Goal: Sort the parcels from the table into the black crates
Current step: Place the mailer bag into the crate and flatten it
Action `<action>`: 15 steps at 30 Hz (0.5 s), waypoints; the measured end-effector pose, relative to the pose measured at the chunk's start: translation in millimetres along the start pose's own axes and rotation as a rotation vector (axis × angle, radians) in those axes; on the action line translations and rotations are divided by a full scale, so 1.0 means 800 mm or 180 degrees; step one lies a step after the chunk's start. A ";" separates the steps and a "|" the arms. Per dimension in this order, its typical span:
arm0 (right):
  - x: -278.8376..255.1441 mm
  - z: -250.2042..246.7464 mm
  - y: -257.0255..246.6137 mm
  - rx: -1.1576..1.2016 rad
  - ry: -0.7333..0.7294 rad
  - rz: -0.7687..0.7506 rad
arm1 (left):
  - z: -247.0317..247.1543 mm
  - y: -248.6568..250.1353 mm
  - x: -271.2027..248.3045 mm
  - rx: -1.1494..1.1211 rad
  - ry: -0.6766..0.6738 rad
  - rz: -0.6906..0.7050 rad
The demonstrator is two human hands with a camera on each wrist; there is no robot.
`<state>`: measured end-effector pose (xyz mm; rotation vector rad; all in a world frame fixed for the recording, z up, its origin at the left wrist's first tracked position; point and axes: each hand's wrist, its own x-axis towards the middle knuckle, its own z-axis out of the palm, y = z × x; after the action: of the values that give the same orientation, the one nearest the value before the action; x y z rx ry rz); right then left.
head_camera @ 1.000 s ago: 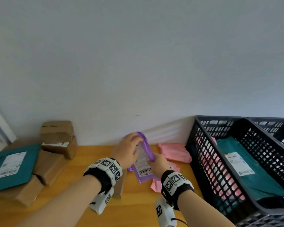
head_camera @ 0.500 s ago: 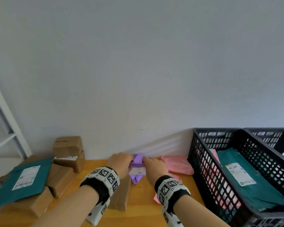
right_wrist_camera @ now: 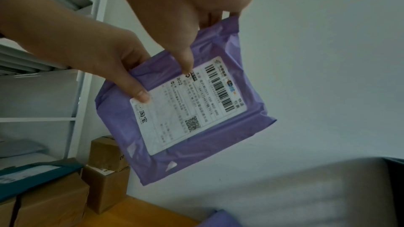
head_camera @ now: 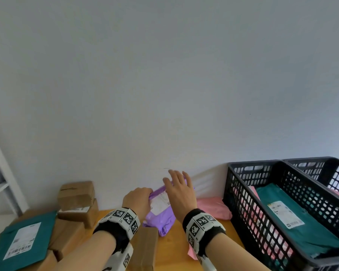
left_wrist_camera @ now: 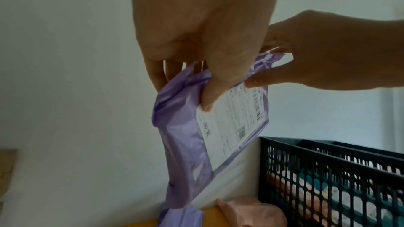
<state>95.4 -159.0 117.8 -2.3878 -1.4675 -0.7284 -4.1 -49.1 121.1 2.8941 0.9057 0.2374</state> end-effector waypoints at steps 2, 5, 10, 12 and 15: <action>0.007 -0.002 0.000 0.0161 0.0215 0.0141 | -0.001 -0.011 0.003 -0.0263 -0.0046 -0.0118; 0.017 -0.006 -0.002 0.0431 0.0299 0.0490 | -0.003 -0.031 0.009 -0.0921 -0.0030 -0.0390; 0.026 -0.008 -0.004 0.1357 0.0108 0.1027 | -0.011 -0.058 0.016 -0.2097 0.0111 -0.0613; 0.032 -0.002 -0.003 0.1738 0.0092 0.1196 | -0.019 -0.066 0.017 -0.2501 0.0189 -0.0610; 0.045 0.005 -0.003 0.2342 0.0074 0.1376 | -0.036 -0.075 0.014 -0.2921 0.0358 -0.0503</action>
<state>108.1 -128.7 133.5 -1.9772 -0.9199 -0.0772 -33.4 7.7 142.5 1.9710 0.7547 0.6139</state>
